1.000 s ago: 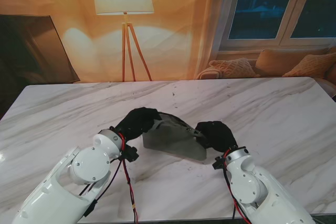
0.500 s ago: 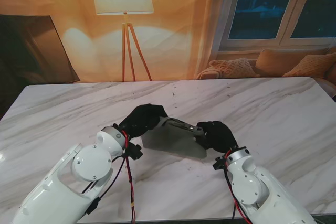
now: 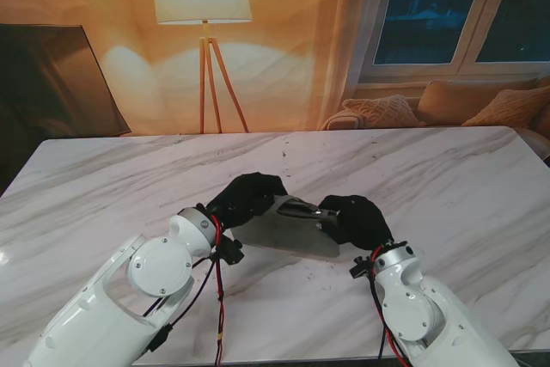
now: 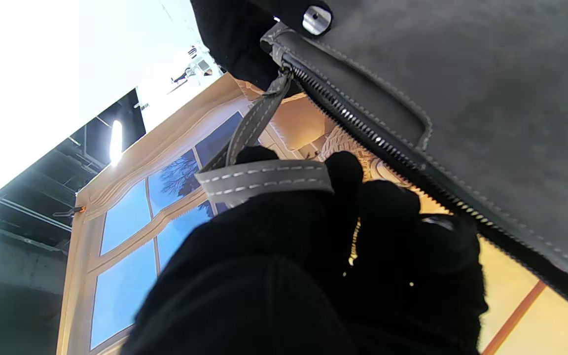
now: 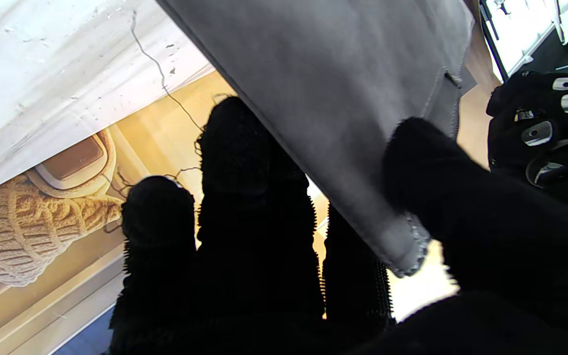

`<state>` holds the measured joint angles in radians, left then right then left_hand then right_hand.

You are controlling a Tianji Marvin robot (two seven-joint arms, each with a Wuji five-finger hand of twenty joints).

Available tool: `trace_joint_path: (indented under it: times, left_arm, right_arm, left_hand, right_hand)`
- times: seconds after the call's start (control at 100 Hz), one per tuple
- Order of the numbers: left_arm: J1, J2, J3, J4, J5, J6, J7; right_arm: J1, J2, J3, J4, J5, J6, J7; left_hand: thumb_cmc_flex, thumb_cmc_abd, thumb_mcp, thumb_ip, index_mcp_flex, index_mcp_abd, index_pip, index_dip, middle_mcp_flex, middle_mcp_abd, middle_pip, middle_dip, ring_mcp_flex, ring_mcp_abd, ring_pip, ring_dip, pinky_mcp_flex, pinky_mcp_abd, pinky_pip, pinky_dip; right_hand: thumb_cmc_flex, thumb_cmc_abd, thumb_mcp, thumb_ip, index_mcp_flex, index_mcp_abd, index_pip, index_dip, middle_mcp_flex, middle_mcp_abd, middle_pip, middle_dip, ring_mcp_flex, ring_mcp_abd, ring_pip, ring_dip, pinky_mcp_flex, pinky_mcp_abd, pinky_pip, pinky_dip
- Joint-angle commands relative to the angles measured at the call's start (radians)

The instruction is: Collect documents into a storage pouch

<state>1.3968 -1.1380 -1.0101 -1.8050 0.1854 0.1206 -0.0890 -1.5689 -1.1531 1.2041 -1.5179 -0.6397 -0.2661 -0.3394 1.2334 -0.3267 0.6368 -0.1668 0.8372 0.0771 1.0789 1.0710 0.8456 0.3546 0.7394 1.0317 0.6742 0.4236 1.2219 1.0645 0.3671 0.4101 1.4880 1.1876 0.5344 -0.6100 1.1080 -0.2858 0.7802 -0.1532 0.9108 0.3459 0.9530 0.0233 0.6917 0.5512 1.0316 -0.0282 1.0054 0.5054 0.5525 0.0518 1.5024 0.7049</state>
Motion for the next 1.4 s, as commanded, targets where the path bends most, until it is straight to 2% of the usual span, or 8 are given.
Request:
trace_joint_path:
  times: [0.0, 0.11, 0.34, 0.6, 0.81, 0.93, 1.24, 1.39]
  left_arm:
    - [-0.007, -0.008, 0.004, 0.011, -0.004, 0.006, -0.009]
    - [-0.016, -0.009, 0.006, 0.025, 0.001, 0.012, -0.01]
    - [-0.01, -0.004, -0.021, 0.034, 0.029, 0.039, -0.017]
    - [0.01, 0.01, -0.064, 0.03, 0.055, 0.077, -0.054]
    - [0.016, 0.02, -0.086, 0.032, 0.066, 0.105, -0.091]
    - [0.023, 0.021, -0.1, 0.029, 0.072, 0.111, -0.091]
    - [0.046, 0.027, -0.148, 0.015, 0.111, 0.126, -0.093]
    - [0.058, 0.03, -0.174, 0.008, 0.131, 0.136, -0.096]
  right_arm:
    - [-0.003, -0.003, -0.002, -0.007, 0.004, 0.002, 0.008]
    - [-0.003, -0.005, -0.004, -0.008, 0.013, 0.012, 0.01]
    - [-0.002, -0.005, -0.002, -0.006, 0.015, 0.03, 0.014]
    - [-0.001, -0.005, -0.001, -0.009, 0.018, 0.044, 0.017]
    - [-0.001, -0.006, -0.002, -0.011, 0.028, 0.054, 0.024]
    - [0.0, -0.007, -0.002, -0.013, 0.043, 0.071, 0.033]
    - [0.004, -0.008, -0.004, -0.01, 0.053, 0.098, 0.041]
    - [0.004, -0.007, -0.004, -0.013, 0.057, 0.108, 0.048]
  left_hand:
    - [0.058, 0.066, 0.012, 0.052, 0.031, -0.002, 0.059, -0.002, 0.057, -0.032, 0.083, 0.033, 0.029, 0.114, 0.039, 0.011, 0.029, -0.098, 0.03, 0.018]
    - [0.058, 0.068, 0.011, 0.052, 0.028, -0.004, 0.06, -0.002, 0.056, -0.033, 0.083, 0.033, 0.027, 0.113, 0.037, 0.011, 0.028, -0.097, 0.03, 0.018]
    - [0.058, 0.067, 0.014, 0.053, 0.033, -0.004, 0.066, -0.002, 0.058, -0.032, 0.086, 0.034, 0.03, 0.114, 0.041, 0.012, 0.032, -0.097, 0.032, 0.019]
    - [0.058, 0.066, 0.014, 0.054, 0.036, -0.003, 0.068, 0.0, 0.061, -0.03, 0.089, 0.036, 0.033, 0.118, 0.045, 0.014, 0.031, -0.095, 0.034, 0.022]
    - [0.058, 0.068, 0.013, 0.054, 0.035, 0.0, 0.066, 0.002, 0.059, -0.03, 0.088, 0.037, 0.03, 0.121, 0.045, 0.014, 0.028, -0.093, 0.033, 0.023]
    - [0.058, 0.066, 0.015, 0.055, 0.035, 0.0, 0.066, 0.002, 0.058, -0.028, 0.087, 0.037, 0.029, 0.121, 0.045, 0.014, 0.028, -0.093, 0.033, 0.024]
    - [0.058, 0.066, 0.014, 0.055, 0.035, 0.0, 0.065, 0.003, 0.06, -0.027, 0.088, 0.036, 0.029, 0.119, 0.044, 0.014, 0.027, -0.095, 0.032, 0.025]
    - [0.058, 0.066, 0.014, 0.054, 0.035, 0.0, 0.065, 0.003, 0.06, -0.028, 0.088, 0.037, 0.029, 0.119, 0.044, 0.014, 0.028, -0.094, 0.032, 0.026]
  right_hand:
    - [0.057, 0.056, -0.029, -0.007, -0.006, -0.037, 0.038, -0.017, 0.029, -0.001, 0.014, 0.012, 0.007, -0.029, 0.014, 0.012, 0.014, -0.018, 0.017, 0.017]
    - [0.137, 0.121, -0.089, 0.01, 0.04, -0.024, 0.063, -0.031, 0.086, 0.019, 0.032, 0.02, 0.039, -0.025, 0.033, 0.011, 0.039, -0.018, 0.038, 0.015]
    - [0.206, 0.085, -0.074, 0.027, 0.09, 0.018, 0.078, -0.042, 0.144, 0.056, 0.034, 0.004, 0.086, -0.007, 0.047, 0.005, 0.074, -0.001, 0.067, 0.011]
    - [0.218, 0.047, -0.035, 0.026, 0.123, 0.032, 0.089, -0.037, 0.174, 0.074, 0.034, 0.002, 0.108, 0.002, 0.054, 0.001, 0.09, 0.01, 0.082, 0.004]
    - [0.214, 0.033, -0.008, 0.019, 0.141, 0.012, 0.116, 0.004, 0.187, 0.076, 0.039, 0.009, 0.12, 0.002, 0.063, -0.002, 0.101, 0.01, 0.092, -0.003]
    - [0.213, 0.034, -0.002, 0.016, 0.148, 0.007, 0.119, 0.042, 0.189, 0.081, 0.056, 0.024, 0.126, 0.0, 0.078, -0.002, 0.107, 0.01, 0.103, -0.006]
    - [0.214, 0.034, 0.002, 0.017, 0.155, 0.006, 0.112, 0.078, 0.189, 0.089, 0.072, 0.037, 0.129, 0.0, 0.097, 0.0, 0.111, 0.008, 0.114, -0.009]
    - [0.214, 0.028, 0.009, 0.016, 0.161, 0.013, 0.11, 0.093, 0.195, 0.107, 0.091, 0.047, 0.148, -0.001, 0.129, 0.007, 0.132, 0.01, 0.129, -0.008]
